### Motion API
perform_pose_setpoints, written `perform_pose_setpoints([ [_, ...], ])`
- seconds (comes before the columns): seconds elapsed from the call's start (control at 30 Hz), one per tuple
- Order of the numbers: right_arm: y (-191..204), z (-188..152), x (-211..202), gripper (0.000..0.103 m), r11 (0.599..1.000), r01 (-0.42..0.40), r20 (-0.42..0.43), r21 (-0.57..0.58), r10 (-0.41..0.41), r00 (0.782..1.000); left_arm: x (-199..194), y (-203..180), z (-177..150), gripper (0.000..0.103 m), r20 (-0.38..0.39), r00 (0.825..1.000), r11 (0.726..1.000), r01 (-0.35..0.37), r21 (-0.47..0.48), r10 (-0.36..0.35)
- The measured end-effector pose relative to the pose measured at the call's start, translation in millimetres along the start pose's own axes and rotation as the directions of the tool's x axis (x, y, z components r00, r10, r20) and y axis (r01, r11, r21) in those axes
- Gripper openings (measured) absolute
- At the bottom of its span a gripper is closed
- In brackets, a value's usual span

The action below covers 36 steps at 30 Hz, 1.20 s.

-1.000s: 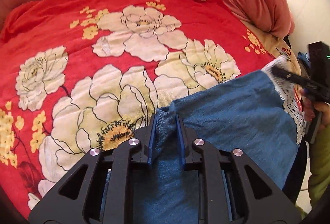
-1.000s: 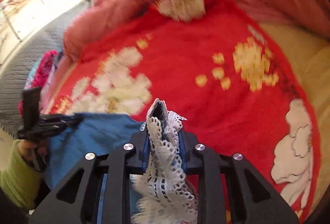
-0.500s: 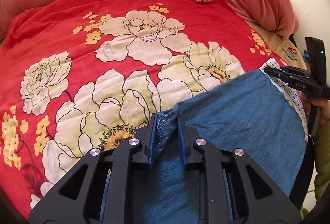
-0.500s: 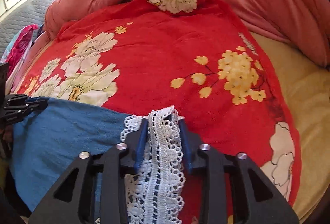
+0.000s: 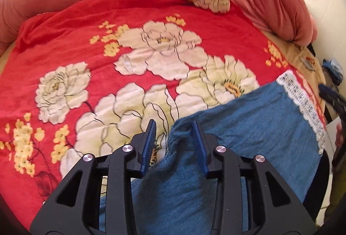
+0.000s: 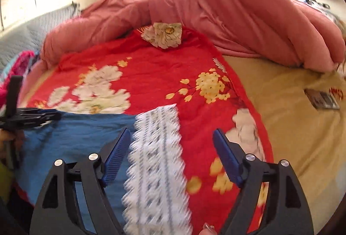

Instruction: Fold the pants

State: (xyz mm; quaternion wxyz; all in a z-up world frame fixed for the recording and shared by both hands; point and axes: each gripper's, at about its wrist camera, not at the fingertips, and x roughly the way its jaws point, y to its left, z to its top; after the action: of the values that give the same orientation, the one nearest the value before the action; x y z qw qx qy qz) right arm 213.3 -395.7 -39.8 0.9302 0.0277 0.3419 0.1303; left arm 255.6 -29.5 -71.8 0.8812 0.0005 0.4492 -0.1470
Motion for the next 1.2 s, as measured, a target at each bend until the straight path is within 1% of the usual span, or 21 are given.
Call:
perform_pose_setpoints([
  [0.13,7.4,-19.9,-29.1,0.08,0.999,-0.022,0.029,0.029,0.022,0.999,-24.0,6.2,-0.3,0.028,0.055,0.998,1.0,0.0,-0.03,0.002],
  [0.3,5.9,-34.8,-49.4,0.08,0.995,-0.053,0.028,0.079,0.051,0.998,-60.0,14.3,-3.6,0.033,0.136,0.99,0.997,-0.014,-0.071,0.023],
  [0.33,4.6,-36.1,-53.0,0.08,0.995,-0.047,0.028,0.086,0.045,0.999,-66.4,15.0,-4.2,0.033,0.149,0.989,0.997,-0.015,-0.076,0.026],
  [0.47,0.3,-40.9,-63.0,0.08,0.995,-0.038,0.027,0.098,0.035,0.999,-95.0,14.3,-10.4,0.035,0.213,0.974,0.995,-0.058,-0.079,0.074],
  [0.6,-4.5,-50.6,-66.2,0.08,0.99,-0.063,0.006,0.123,0.063,0.998,-117.0,15.8,-29.9,0.037,0.251,0.962,0.992,-0.084,-0.098,0.106],
  [0.63,-4.5,-53.7,-65.8,0.08,0.99,-0.068,-0.004,0.125,0.069,0.998,-121.1,16.7,-34.6,0.038,0.258,0.958,0.99,-0.099,-0.102,0.123],
  [0.7,-4.9,-60.1,-63.0,0.08,0.988,-0.078,-0.022,0.131,0.081,0.996,-131.8,15.8,-50.4,0.039,0.277,0.941,0.979,-0.167,-0.112,0.193],
  [0.77,-5.9,-66.3,-58.1,0.08,0.985,-0.091,-0.044,0.149,0.098,0.994,-138.3,14.9,-65.4,0.039,0.282,0.932,0.973,-0.2,-0.117,0.226],
  [0.83,-6.3,-70.7,-53.9,0.08,0.98,-0.106,-0.063,0.169,0.118,0.991,-140.4,13.4,-78.6,0.039,0.275,0.93,0.969,-0.218,-0.119,0.243],
  [0.93,-7.2,-74.6,-48.1,0.08,0.975,-0.114,-0.082,0.189,0.132,0.988,-142.1,10.9,-94.1,0.039,0.264,0.938,0.973,-0.198,-0.12,0.224],
  [1.03,-10.5,-78.3,-40.8,0.08,0.97,-0.103,-0.106,0.222,0.129,0.986,-137.7,-4.0,-110.2,0.039,0.251,0.953,0.985,-0.155,-0.07,0.168],
  [1.07,-10.4,-78.8,-39.2,0.08,0.97,-0.095,-0.111,0.226,0.122,0.986,-135.7,-8.4,-113.5,0.039,0.243,0.956,0.987,-0.153,-0.054,0.162],
  [1.13,-3.2,-78.2,-38.7,0.08,0.983,-0.04,-0.122,0.178,0.062,0.991,-128.9,-15.4,-120.1,0.04,0.213,0.963,0.986,-0.162,-0.027,0.164],
  [1.17,0.7,-77.9,-38.6,0.08,0.989,-0.024,-0.123,0.148,0.043,0.991,-123.4,-15.3,-123.4,0.045,0.182,0.964,0.981,-0.191,-0.032,0.193],
  [1.2,6.0,-78.2,-38.2,0.08,0.994,0.005,-0.131,0.114,0.01,0.991,-118.7,-13.0,-126.4,0.047,0.15,0.959,0.971,-0.236,-0.043,0.24],
])
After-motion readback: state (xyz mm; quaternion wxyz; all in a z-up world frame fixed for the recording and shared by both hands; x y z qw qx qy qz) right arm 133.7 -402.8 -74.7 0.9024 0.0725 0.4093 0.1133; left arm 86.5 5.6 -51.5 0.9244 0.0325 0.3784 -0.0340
